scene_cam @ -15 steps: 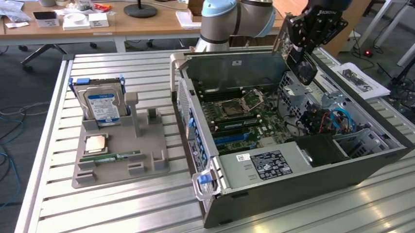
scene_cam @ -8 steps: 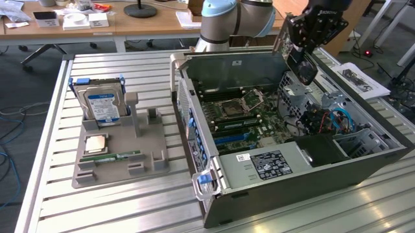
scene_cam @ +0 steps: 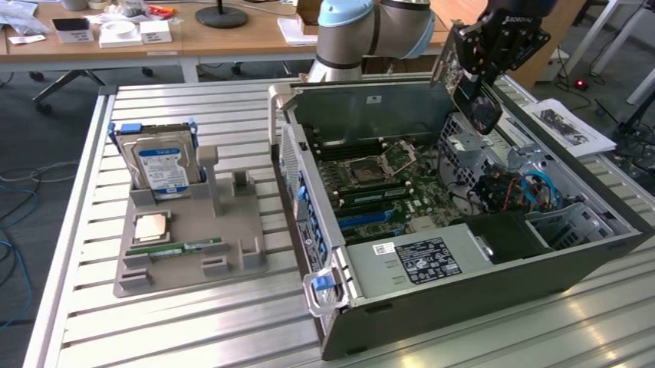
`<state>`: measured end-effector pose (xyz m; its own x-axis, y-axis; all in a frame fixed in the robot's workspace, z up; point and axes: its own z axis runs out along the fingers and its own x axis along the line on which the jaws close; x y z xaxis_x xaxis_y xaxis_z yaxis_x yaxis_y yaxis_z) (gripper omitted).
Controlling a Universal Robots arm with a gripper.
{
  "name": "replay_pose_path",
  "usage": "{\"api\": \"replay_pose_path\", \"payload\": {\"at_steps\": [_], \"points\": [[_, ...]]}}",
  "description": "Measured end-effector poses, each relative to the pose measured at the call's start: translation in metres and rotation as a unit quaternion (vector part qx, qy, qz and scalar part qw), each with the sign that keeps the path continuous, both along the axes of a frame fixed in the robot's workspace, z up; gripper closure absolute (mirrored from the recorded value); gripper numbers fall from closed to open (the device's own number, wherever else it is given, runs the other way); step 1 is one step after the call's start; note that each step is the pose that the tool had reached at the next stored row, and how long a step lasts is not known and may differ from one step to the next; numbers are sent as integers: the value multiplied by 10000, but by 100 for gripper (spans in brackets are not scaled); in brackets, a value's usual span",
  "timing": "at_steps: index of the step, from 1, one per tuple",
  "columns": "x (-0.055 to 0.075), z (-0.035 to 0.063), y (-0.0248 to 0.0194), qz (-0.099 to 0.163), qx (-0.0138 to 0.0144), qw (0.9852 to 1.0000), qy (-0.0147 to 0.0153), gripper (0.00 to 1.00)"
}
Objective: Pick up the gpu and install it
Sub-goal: 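Insert the gpu into the slot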
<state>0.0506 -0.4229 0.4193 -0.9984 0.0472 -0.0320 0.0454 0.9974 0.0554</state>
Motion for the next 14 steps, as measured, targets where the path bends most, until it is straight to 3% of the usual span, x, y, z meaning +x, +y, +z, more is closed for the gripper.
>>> {"api": "replay_pose_path", "payload": {"at_steps": [14], "points": [[0,0,0,131,0,9999,0,73]]}}
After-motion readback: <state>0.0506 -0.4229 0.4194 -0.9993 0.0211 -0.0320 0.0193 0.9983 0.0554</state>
